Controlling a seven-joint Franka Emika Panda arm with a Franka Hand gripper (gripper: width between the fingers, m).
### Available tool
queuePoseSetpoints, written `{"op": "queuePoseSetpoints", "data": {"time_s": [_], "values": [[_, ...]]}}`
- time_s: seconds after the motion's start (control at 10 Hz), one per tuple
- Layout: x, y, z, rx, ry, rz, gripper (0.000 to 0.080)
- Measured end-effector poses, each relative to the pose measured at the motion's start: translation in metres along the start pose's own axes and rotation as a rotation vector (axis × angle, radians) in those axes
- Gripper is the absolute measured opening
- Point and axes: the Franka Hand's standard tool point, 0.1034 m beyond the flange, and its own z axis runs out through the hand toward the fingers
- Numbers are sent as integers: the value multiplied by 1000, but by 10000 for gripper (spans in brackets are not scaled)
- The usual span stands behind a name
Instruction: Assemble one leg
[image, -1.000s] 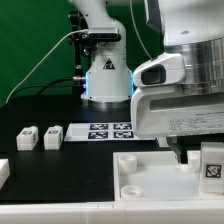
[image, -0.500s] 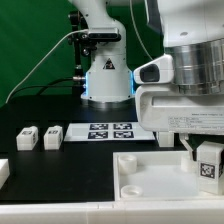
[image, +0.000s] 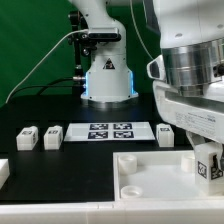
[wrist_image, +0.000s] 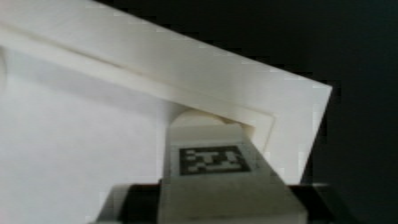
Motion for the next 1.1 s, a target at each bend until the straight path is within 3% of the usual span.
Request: {"op": "queuePoseSetpoints", "data": {"time_s": [0.2,0.4,0.6,0.7,0.8,1.1], "values": [[-7,2,4,4,-19,337,297],[-7,1,4,8,-26,391,297],[-7,1,4,8,-26,350,542],[-4,2,4,9,-24,203,542],[0,1,3,12,-23,34,628],[-1,3,4,-3,2,-370,648]]}}
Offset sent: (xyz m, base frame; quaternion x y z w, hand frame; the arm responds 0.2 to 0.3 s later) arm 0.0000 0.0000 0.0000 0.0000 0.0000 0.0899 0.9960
